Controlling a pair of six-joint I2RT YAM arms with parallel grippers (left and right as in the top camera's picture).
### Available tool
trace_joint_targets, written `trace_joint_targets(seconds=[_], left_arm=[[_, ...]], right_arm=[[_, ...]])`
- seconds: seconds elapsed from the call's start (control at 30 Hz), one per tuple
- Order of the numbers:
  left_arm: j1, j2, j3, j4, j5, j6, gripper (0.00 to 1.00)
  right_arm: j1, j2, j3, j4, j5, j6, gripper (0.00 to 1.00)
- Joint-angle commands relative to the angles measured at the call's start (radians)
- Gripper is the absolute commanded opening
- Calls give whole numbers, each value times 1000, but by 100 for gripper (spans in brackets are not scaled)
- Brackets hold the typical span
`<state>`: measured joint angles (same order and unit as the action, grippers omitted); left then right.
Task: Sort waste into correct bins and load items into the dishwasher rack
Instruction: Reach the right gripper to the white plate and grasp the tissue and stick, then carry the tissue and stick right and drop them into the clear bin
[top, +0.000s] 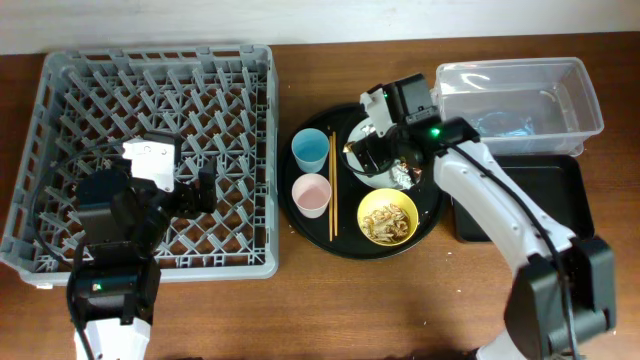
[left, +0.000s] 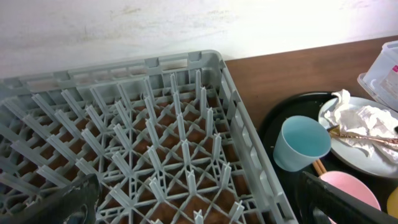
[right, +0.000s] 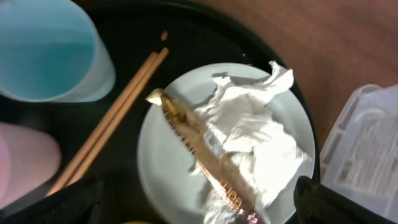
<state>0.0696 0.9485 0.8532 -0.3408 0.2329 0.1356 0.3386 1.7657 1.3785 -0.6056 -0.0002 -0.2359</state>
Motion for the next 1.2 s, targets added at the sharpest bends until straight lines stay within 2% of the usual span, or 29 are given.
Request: trace_joint_targets(seconds=[0.0, 0.33, 0.5, 0.6, 0.7, 0.73, 0.77, 0.87, 0.9, 1.03, 1.17], left_arm=[[-3, 1, 13, 2, 14, 9, 99], [-3, 1, 13, 1, 14, 9, 99], [-3, 1, 13, 1, 14, 9, 99], [-3, 1, 13, 1, 14, 9, 99], [-3, 1, 13, 1, 14, 9, 99], [-3, 1, 13, 1, 14, 9, 99], [-3, 1, 13, 1, 14, 9, 99], [-3, 1, 13, 1, 14, 9, 99], [-3, 1, 13, 1, 14, 9, 99], [-3, 1, 13, 1, 14, 9, 99], [-3, 1, 13, 1, 14, 9, 99]], right_arm=[[-24, 83, 18, 71, 21, -49, 99], [-92, 237, 17, 141, -15, -101, 100], [-92, 281, 17, 127, -74, -100, 91], [-92, 316, 17, 111, -79, -97, 80], [-92, 319, 17, 89, -78, -97, 60], [-92, 319, 17, 88, -78, -97, 52], [-92, 319, 17, 87, -78, -97, 36], [-92, 312, 34, 79, -69, -77, 17], [-92, 298, 87, 40, -55, -16, 4], [-92, 246, 310, -152, -57, 36, 4], [-109, 226, 634, -419, -47, 101, 4]])
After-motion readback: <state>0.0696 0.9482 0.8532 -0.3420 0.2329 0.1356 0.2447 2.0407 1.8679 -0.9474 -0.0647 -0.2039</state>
